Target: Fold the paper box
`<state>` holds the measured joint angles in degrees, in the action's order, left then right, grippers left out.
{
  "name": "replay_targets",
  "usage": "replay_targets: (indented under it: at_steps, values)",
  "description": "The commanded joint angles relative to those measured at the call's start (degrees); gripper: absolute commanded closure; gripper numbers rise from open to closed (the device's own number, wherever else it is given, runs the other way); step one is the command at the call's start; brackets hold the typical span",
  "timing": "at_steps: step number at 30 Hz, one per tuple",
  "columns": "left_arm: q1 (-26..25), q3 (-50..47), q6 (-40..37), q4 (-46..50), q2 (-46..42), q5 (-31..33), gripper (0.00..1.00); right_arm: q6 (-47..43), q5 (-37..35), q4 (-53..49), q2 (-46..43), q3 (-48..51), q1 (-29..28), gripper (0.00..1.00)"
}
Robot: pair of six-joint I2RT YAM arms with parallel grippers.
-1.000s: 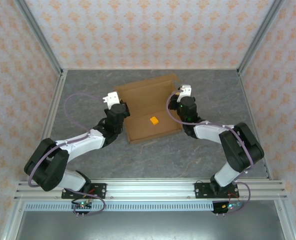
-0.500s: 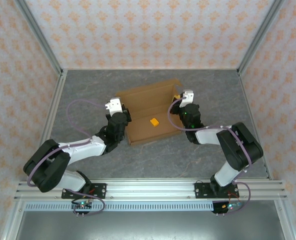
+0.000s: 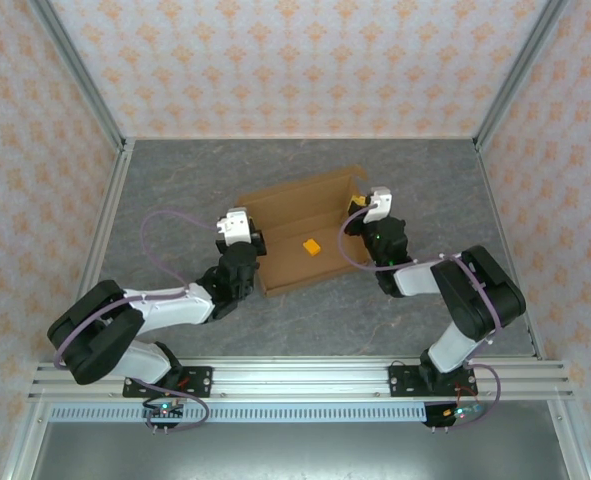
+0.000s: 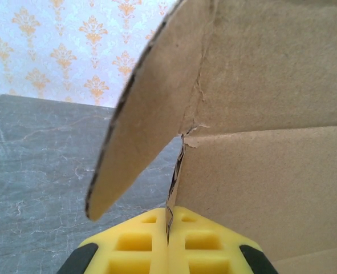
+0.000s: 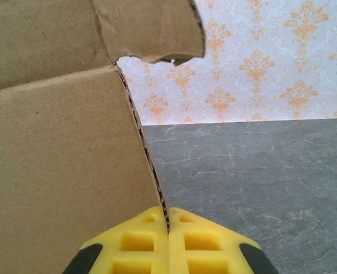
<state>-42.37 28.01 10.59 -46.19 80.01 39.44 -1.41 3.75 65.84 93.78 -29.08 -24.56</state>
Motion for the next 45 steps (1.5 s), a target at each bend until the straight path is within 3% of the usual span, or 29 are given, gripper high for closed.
replay_targets:
  at_steps: [1, 8, 18, 32, 45]
  values:
    - [-0.26, -1.21, -3.65, -4.38, 1.27, 5.92, 1.0, -0.1, -0.07, 5.02, 0.91, 0.93, 1.19, 1.0]
    - [0.64, 1.81, -14.85, -18.2, 8.13, 4.65, 1.0, 0.6, -1.57, 11.61, 7.25, -4.0, 1.23, 1.0]
    - [8.96, 6.74, -15.87, -18.75, 10.88, -1.49, 1.0, 0.64, 0.06, 10.89, 14.14, -13.61, 1.61, 1.0]
    - [7.67, 1.36, -11.09, -21.12, 13.8, 0.04, 1.0, 3.39, -0.01, 8.89, 13.41, -9.41, 0.05, 1.0]
    - [4.86, -2.04, -13.5, -24.35, 14.76, 2.72, 1.0, 0.95, 0.36, 11.4, 11.92, -3.44, -0.19, 1.0]
